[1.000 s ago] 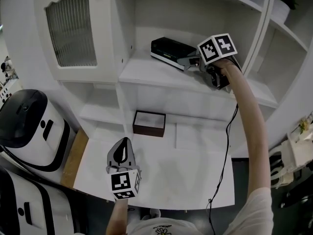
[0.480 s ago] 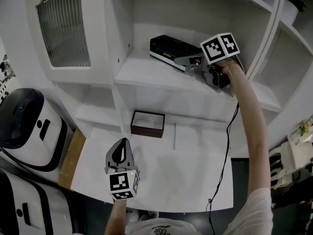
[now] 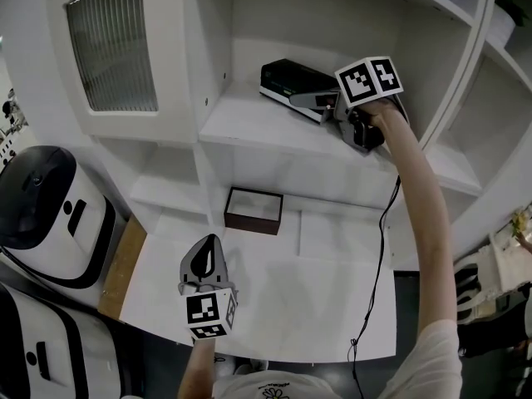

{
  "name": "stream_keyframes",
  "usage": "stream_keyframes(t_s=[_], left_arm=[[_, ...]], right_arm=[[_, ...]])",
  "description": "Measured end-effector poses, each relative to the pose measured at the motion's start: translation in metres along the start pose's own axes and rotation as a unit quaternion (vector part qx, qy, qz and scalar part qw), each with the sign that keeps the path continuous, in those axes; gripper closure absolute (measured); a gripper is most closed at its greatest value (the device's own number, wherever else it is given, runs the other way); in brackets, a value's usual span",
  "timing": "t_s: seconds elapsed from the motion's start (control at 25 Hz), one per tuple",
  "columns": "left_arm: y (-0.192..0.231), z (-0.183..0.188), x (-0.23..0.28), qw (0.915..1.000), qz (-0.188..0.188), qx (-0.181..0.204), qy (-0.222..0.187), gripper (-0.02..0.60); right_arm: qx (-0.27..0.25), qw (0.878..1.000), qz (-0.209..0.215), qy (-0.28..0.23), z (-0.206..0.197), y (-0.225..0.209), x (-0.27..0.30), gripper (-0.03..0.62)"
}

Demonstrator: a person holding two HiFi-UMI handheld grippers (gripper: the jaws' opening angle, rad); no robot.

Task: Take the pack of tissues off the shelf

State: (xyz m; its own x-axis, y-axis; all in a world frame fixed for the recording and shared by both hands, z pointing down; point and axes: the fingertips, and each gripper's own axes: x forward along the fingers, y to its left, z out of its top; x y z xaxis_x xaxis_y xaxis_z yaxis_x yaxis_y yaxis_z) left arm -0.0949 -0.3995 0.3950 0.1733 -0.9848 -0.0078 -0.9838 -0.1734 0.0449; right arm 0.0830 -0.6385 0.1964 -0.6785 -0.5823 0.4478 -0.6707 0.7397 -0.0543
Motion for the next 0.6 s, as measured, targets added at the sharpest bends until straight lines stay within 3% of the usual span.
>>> stream_keyframes(t_s=[0.6], left_arm=[[-0.0035, 0.0001, 0.0001, 0.9999, -0.01, -0.011, 0.001, 0.581]], right_arm=[[-0.003, 0.999, -0.034, -0.007, 0.0034, 0.0009, -0.0017, 0.114]])
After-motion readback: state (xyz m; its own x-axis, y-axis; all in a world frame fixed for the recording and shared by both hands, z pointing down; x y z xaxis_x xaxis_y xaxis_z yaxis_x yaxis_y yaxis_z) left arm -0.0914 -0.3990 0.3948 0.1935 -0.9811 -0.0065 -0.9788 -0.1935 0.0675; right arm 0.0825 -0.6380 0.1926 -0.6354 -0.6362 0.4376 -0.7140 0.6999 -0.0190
